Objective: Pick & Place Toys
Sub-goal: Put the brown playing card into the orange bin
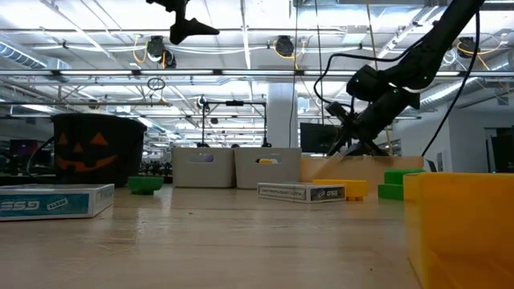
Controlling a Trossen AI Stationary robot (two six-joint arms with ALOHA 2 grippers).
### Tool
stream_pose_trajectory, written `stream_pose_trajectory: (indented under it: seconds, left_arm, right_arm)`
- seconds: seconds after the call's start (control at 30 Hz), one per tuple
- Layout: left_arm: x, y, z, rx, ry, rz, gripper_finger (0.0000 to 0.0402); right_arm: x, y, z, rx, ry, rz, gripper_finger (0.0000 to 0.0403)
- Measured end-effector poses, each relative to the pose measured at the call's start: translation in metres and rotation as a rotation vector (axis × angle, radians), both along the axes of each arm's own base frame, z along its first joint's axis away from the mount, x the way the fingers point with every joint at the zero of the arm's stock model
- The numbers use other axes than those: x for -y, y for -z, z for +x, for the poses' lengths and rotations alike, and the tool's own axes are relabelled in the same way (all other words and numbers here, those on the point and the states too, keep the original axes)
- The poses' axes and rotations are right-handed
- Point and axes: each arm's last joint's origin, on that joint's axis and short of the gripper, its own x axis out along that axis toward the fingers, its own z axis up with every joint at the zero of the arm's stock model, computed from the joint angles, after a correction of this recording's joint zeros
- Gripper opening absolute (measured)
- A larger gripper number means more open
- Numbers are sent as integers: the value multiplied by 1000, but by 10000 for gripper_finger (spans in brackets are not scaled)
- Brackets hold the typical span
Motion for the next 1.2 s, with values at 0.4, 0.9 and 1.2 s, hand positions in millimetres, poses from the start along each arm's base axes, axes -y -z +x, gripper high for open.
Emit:
stream_pose_trajectory:
  seconds: [0.4,0.9,1.2]
  left_arm:
    - [0,0,0,0,0,0,363]
    - [0,0,0,0,0,0,363]
    - [0,0,0,-1,-1,0,363]
  right_arm:
    - [-1,0,0,3,-22,-5,61]
    - [3,10,3,-1,-18,23,61]
    - [2,11,3,-14,-12,28,66]
